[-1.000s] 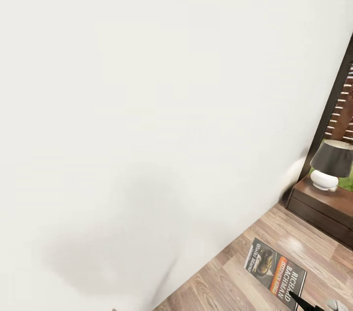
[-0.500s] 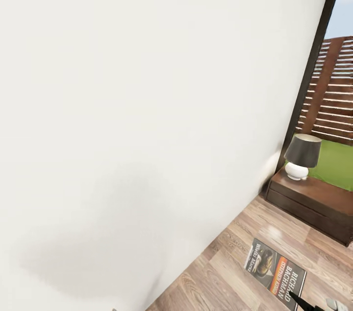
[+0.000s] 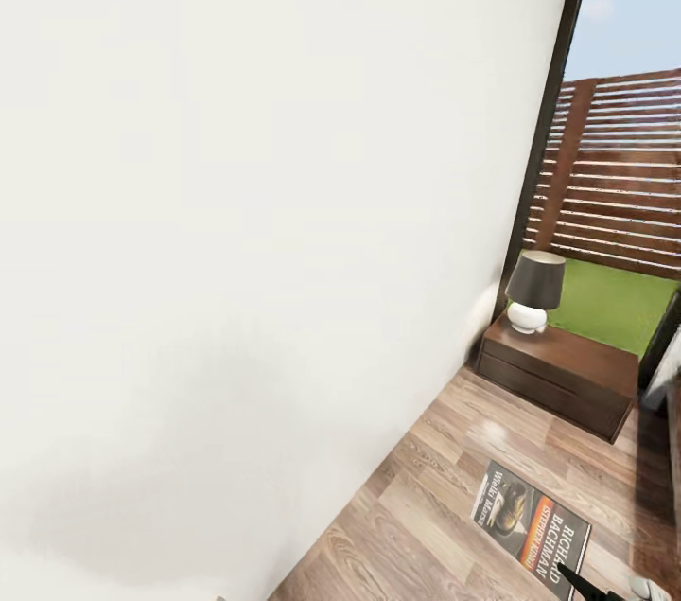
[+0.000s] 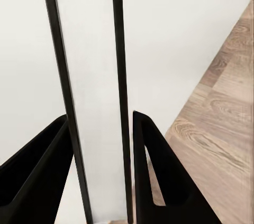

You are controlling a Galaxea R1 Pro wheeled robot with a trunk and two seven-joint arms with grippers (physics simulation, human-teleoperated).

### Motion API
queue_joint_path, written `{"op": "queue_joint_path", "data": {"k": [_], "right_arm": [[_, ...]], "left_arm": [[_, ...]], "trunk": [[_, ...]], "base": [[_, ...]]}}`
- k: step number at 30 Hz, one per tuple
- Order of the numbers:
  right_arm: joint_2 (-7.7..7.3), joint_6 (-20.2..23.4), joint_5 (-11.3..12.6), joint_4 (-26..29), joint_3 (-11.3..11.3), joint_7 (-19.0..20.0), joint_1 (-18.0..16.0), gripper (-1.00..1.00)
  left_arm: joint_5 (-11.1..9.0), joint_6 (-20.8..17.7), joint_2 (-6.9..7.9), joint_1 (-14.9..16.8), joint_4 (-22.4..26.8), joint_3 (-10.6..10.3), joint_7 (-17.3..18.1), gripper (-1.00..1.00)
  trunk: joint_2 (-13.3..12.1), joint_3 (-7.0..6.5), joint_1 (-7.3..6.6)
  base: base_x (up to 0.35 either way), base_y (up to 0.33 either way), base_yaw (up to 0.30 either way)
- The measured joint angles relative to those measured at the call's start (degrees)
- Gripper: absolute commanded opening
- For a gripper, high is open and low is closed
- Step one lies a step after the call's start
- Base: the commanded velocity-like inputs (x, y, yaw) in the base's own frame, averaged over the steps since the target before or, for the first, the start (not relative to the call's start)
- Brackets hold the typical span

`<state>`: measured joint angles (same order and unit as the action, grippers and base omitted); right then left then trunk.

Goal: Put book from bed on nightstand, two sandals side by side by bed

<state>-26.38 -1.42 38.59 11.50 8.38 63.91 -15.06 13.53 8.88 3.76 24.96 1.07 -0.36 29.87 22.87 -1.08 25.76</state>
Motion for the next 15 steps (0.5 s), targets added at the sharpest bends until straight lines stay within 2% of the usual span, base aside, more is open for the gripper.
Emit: {"op": "queue_joint_path", "data": {"k": [15], "right_arm": [[-0.01,0.0,0.0,0.0,0.01,0.01,0.0,-1.0]], "left_arm": [[0.0,0.0,0.0,0.0,0.0,0.0,0.0,1.0]], "trunk": [[0.0,0.0,0.0]], "base": [[0.0,0.0,-0.242]]}}
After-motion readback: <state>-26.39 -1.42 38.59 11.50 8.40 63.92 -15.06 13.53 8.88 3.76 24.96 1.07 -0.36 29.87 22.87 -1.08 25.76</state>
